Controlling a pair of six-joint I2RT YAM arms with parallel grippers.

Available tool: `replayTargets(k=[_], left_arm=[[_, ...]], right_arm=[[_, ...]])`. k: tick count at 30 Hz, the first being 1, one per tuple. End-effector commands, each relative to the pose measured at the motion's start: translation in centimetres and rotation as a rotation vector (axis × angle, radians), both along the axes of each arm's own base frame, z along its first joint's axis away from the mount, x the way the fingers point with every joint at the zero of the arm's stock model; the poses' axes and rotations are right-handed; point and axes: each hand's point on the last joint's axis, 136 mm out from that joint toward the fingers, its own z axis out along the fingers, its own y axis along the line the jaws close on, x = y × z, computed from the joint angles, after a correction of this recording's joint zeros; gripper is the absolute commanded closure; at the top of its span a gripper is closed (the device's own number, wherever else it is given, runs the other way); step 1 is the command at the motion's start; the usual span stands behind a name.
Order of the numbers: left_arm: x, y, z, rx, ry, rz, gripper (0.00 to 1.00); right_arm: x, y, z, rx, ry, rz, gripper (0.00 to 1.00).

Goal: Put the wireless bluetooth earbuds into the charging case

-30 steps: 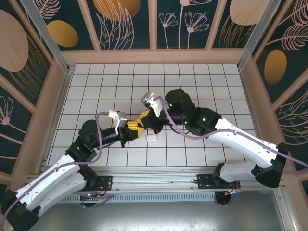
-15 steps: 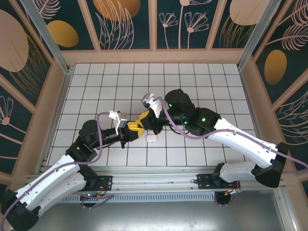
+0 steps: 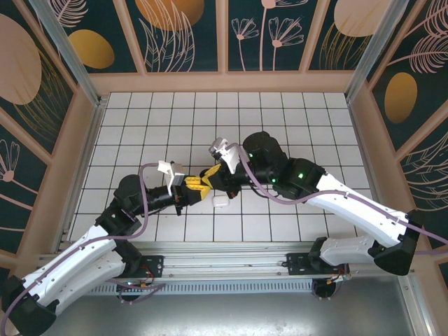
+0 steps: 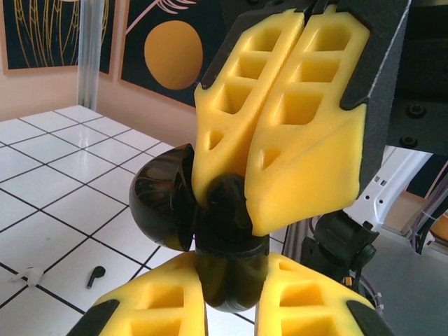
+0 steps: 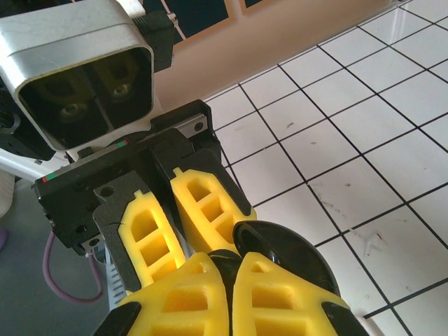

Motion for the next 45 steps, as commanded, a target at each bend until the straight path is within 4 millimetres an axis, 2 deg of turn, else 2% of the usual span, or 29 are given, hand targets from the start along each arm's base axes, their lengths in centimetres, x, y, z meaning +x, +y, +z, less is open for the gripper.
replayTargets(k=[1, 2, 5, 8, 12, 19, 23, 25, 29, 30, 38, 41, 45], left_arm=[[0.2, 0.5, 3.0, -0.069, -0.098, 0.028, 1.00], [0.2, 0.4, 3.0, -0.069, -0.095, 0.028, 1.00], [0.2, 0.5, 3.0, -0.070, -0.095, 0.031, 1.00], [0.3, 0.5, 2.8, -0.064, -0.092, 0.036, 1.00], [0.4, 0.6, 2.7, -0.062, -0.088, 0.042, 1.00], [0.8, 0.8, 2.2, -0.053, -0.078, 0.072, 1.00], [1.5, 1.0, 1.6, -0.032, -0.067, 0.114, 1.00], [1.9, 1.2, 1.2, -0.016, -0.056, 0.139, 1.00], [2.3, 1.3, 0.0, 0.016, -0.026, 0.161, 1.00], [2.5, 1.4, -0.3, 0.021, -0.020, 0.167, 1.00], [3.4, 0.8, -2.3, 0.067, 0.044, 0.177, 1.00], [3.6, 0.3, -3.3, 0.085, 0.084, 0.164, 1.00], [4.0, -0.1, -4.4, 0.082, 0.132, 0.159, 1.00]], right_arm=[[-1.0, -0.4, -0.8, -0.044, 0.037, 0.030, 0.94], [-1.0, -0.4, -1.0, -0.047, 0.043, 0.029, 0.92], [-0.8, -0.5, -1.1, -0.045, 0.049, 0.009, 0.77], [-0.5, -0.5, -0.5, -0.027, 0.041, -0.012, 0.63], [0.3, -0.9, 1.0, 0.010, 0.025, -0.070, 0.51], [1.2, -1.8, 4.3, 0.115, 0.037, -0.146, 0.44], [3.2, -3.6, 5.5, 0.161, 0.059, -0.266, 0.44], [4.8, -4.9, 5.2, 0.163, 0.078, -0.355, 0.44], [8.3, -8.1, 2.4, 0.113, 0.141, -0.559, 0.44], [9.2, -8.9, 1.2, 0.088, 0.172, -0.610, 0.44], [12.6, -13.1, -8.1, -0.093, 0.394, -0.803, 0.46], [13.4, -14.0, -11.3, -0.116, 0.492, -0.830, 0.47], [15.5, -16.6, -15.2, -0.124, 0.592, -0.900, 0.51]])
